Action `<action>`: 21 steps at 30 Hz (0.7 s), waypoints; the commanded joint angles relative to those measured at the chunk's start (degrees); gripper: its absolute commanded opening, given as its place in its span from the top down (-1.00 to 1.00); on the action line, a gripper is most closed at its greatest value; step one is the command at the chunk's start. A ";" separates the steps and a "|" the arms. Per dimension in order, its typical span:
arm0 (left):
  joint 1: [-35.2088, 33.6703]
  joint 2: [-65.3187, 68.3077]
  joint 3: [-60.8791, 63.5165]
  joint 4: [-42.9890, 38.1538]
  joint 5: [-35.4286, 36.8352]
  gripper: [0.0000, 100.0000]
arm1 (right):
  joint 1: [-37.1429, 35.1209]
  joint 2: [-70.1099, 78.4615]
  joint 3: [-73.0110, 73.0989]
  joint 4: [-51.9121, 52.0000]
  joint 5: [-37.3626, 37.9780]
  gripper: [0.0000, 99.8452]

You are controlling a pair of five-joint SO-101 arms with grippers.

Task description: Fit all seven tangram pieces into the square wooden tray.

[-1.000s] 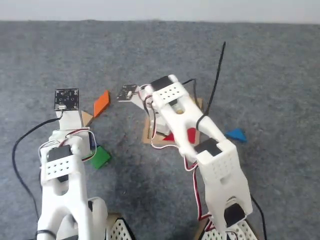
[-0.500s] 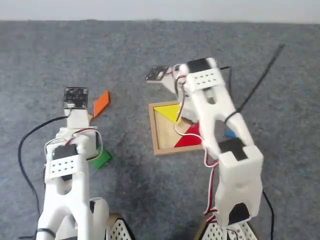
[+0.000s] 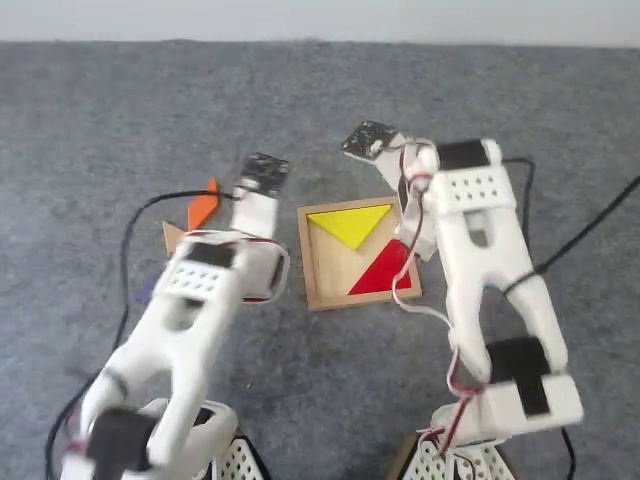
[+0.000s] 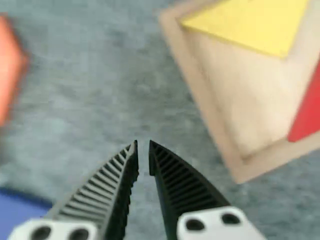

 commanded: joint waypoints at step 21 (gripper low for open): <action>3.52 31.38 -34.07 5.63 18.20 0.80 | -7.16 0.57 14.95 -34.51 -21.89 0.98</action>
